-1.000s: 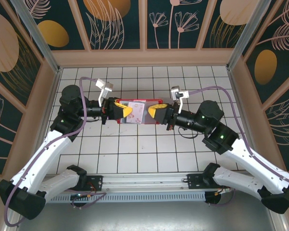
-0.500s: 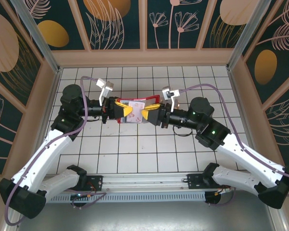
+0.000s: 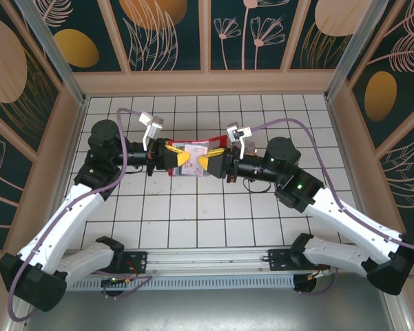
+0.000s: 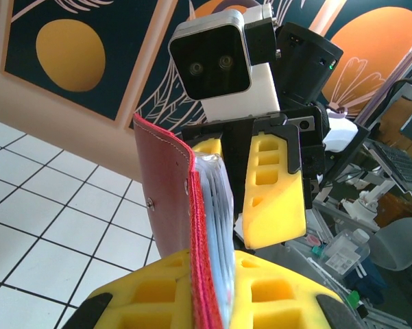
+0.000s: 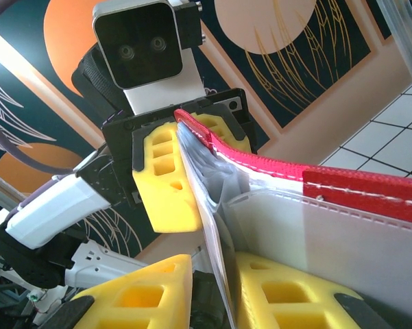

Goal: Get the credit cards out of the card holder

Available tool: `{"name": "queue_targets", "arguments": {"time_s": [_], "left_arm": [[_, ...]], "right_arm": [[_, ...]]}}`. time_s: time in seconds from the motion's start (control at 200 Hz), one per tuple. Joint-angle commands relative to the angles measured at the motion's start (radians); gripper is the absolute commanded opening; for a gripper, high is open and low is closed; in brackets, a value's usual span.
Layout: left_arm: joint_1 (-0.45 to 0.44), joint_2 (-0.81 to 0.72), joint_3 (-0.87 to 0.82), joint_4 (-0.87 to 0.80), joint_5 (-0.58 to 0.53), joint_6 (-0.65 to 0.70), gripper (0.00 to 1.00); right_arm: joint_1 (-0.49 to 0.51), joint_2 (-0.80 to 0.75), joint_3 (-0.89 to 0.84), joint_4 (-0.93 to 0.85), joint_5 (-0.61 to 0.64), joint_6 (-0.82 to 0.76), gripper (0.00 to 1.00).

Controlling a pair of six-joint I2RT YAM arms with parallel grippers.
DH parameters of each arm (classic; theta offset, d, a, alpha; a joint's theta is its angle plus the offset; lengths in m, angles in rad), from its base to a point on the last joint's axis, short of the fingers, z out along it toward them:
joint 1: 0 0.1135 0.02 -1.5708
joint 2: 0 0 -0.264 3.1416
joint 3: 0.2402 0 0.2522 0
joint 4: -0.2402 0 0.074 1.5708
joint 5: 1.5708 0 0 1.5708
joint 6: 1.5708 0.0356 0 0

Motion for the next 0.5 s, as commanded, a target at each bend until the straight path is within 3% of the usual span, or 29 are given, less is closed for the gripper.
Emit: {"name": "queue_targets", "arguments": {"time_s": [0.0,0.135,0.29,0.495], "left_arm": [[0.001,0.01,0.008,0.04,0.0,-0.012,0.0],[0.001,0.013,0.013,0.024,-0.007,-0.006,0.0],[0.001,0.0,0.005,0.012,-0.017,0.009,0.14],[0.001,-0.017,-0.02,0.015,-0.02,0.019,0.2]], "right_arm": [[0.025,0.02,0.04,0.035,-0.051,-0.007,0.23],[0.029,0.024,0.05,0.008,-0.039,-0.021,0.17],[0.026,-0.009,0.039,-0.021,0.003,-0.025,0.0],[0.013,-0.068,0.004,-0.042,0.024,-0.018,0.0]]}}
